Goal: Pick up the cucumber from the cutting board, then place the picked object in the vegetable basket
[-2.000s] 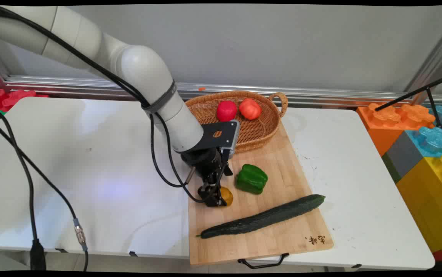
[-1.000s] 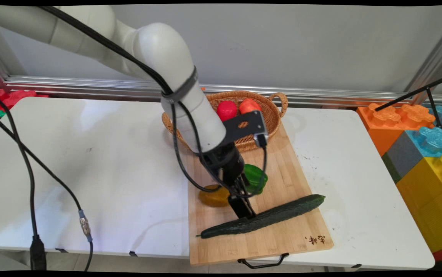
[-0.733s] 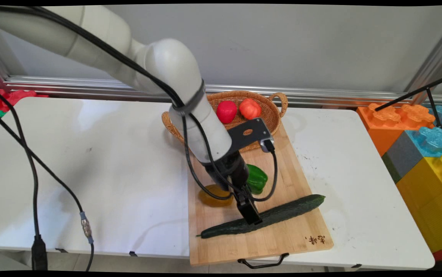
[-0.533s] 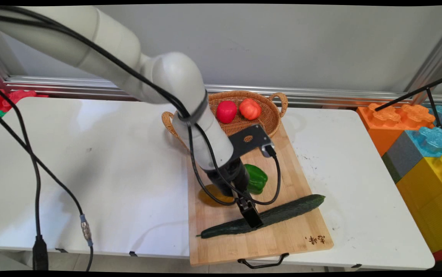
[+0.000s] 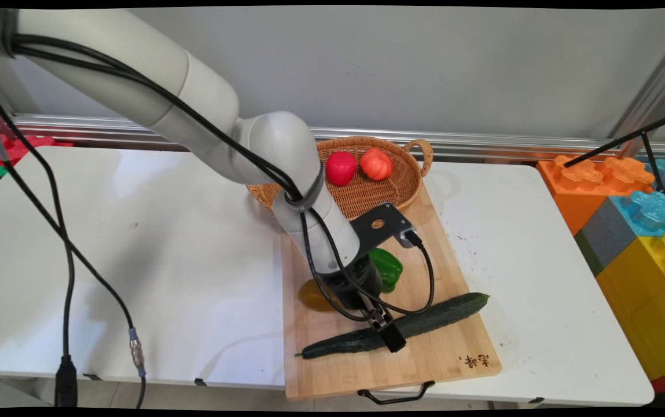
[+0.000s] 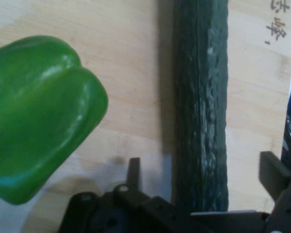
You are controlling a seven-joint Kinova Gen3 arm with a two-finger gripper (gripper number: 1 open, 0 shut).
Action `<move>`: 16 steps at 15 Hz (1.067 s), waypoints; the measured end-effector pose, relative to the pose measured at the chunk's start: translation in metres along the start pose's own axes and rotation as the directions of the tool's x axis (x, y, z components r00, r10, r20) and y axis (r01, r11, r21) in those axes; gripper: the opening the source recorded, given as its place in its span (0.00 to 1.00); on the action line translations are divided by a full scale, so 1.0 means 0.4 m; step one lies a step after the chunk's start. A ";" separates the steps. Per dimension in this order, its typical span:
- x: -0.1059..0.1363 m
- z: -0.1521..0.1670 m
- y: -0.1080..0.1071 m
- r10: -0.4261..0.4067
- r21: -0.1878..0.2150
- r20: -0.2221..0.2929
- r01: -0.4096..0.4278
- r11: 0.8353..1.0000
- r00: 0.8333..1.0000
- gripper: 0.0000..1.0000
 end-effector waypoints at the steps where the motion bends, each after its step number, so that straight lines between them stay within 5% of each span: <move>1: 0.001 0.007 0.000 -0.008 0.002 -0.002 0.008 1.000 1.000 0.00; 10: -0.007 0.026 0.006 -0.014 -0.004 0.000 0.014 1.000 1.000 0.00; 16: 0.048 -0.054 0.026 -0.009 -0.025 -0.043 0.008 1.000 0.999 0.00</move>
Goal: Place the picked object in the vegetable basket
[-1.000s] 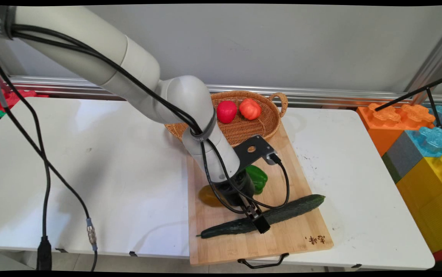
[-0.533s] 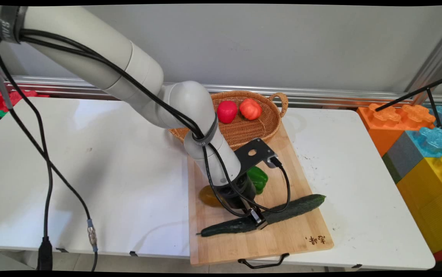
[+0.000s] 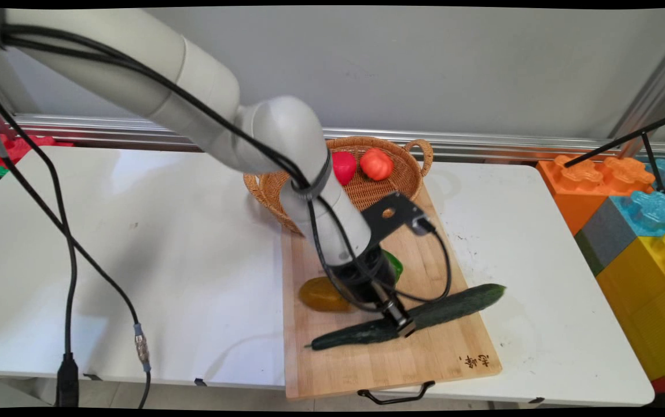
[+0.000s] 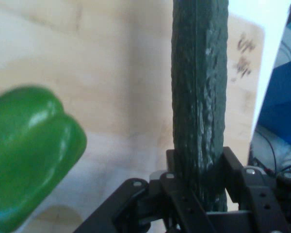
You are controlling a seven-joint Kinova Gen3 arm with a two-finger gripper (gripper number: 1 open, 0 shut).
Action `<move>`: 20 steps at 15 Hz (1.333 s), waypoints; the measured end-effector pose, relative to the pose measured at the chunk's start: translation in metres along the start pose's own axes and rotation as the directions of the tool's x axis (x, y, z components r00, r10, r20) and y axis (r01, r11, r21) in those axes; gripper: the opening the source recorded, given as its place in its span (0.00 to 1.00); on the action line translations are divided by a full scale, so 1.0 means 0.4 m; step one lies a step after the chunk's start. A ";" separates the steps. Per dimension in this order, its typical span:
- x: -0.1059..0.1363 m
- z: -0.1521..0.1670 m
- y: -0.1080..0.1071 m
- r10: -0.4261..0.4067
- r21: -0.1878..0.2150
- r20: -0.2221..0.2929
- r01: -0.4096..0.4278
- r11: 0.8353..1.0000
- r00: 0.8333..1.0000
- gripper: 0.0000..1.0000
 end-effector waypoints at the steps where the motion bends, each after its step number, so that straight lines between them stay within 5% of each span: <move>1: 0.018 -0.022 0.008 0.015 -0.002 -0.011 -0.015 1.000 1.000 0.00; 5: 0.080 -0.101 0.017 0.099 0.030 -0.041 -0.098 0.995 0.994 0.00; 8: 0.126 -0.163 -0.013 0.200 0.098 -0.053 -0.195 0.976 0.978 0.00; 15: 0.195 -0.233 -0.182 0.379 0.284 -0.029 -0.356 0.890 0.925 0.00; 20: 0.202 -0.238 -0.298 0.425 0.367 0.020 -0.402 0.839 0.905 0.00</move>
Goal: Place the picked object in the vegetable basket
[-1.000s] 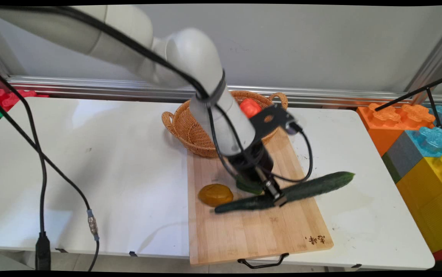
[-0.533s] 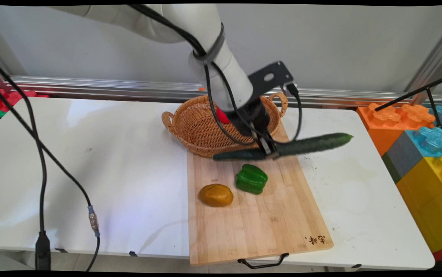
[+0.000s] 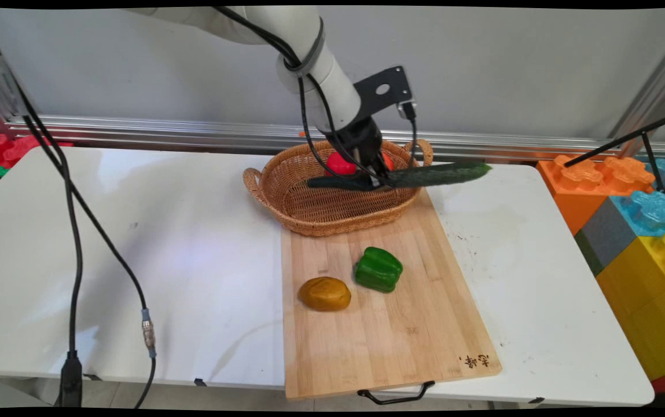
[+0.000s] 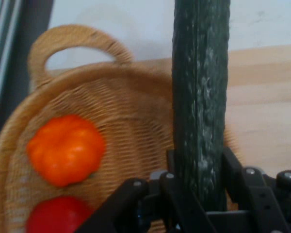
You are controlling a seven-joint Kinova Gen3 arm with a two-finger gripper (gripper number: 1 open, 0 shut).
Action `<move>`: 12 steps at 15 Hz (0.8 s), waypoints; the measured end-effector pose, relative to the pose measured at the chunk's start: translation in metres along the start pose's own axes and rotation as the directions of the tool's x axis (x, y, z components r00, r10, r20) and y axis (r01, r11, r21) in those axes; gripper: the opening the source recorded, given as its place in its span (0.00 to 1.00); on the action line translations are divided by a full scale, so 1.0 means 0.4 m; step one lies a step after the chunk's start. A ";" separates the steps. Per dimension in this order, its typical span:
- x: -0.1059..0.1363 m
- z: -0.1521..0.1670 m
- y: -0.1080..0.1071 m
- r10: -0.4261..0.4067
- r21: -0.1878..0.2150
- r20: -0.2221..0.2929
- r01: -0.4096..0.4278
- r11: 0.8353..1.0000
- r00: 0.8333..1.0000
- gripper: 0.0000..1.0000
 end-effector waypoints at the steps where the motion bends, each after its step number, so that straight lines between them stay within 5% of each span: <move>1: -0.014 0.007 -0.021 0.011 0.019 0.011 -0.011 1.000 1.000 0.00; 6: -0.070 0.039 -0.087 0.039 0.066 0.053 -0.042 0.997 0.998 0.00; 11: -0.107 0.068 -0.116 0.048 0.072 0.066 -0.053 0.996 0.997 0.00; 12: -0.111 0.072 -0.119 0.050 0.072 0.067 -0.055 0.996 0.997 1.00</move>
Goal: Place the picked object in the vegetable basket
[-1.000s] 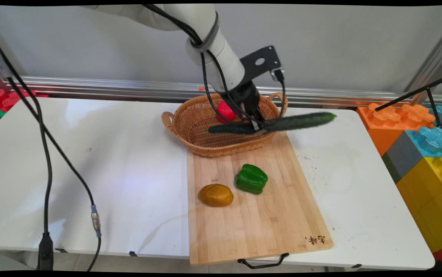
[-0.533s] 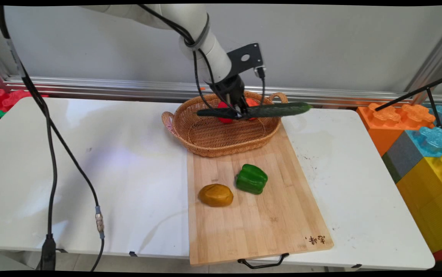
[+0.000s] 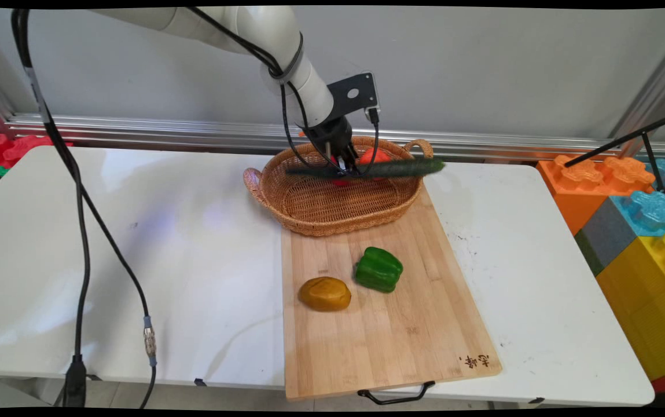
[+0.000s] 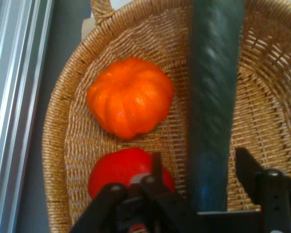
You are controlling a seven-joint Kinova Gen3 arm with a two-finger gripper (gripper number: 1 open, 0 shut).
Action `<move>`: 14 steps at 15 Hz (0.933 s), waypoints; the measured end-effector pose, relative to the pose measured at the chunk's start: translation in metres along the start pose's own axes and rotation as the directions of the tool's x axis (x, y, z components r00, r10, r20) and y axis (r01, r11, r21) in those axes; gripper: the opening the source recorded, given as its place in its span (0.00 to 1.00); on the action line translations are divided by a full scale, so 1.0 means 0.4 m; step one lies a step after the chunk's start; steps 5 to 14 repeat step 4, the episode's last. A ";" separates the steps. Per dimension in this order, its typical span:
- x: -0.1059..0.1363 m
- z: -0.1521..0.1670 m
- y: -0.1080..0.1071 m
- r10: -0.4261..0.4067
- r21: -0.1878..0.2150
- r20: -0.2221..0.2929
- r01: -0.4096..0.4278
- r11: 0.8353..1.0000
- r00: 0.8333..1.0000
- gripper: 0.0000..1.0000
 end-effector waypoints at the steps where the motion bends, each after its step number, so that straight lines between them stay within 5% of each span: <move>1: -0.004 0.004 -0.003 0.002 0.002 0.000 -0.002 1.000 1.000 1.00; 14: -0.014 0.007 -0.011 0.000 0.012 0.004 0.000 1.000 1.000 1.00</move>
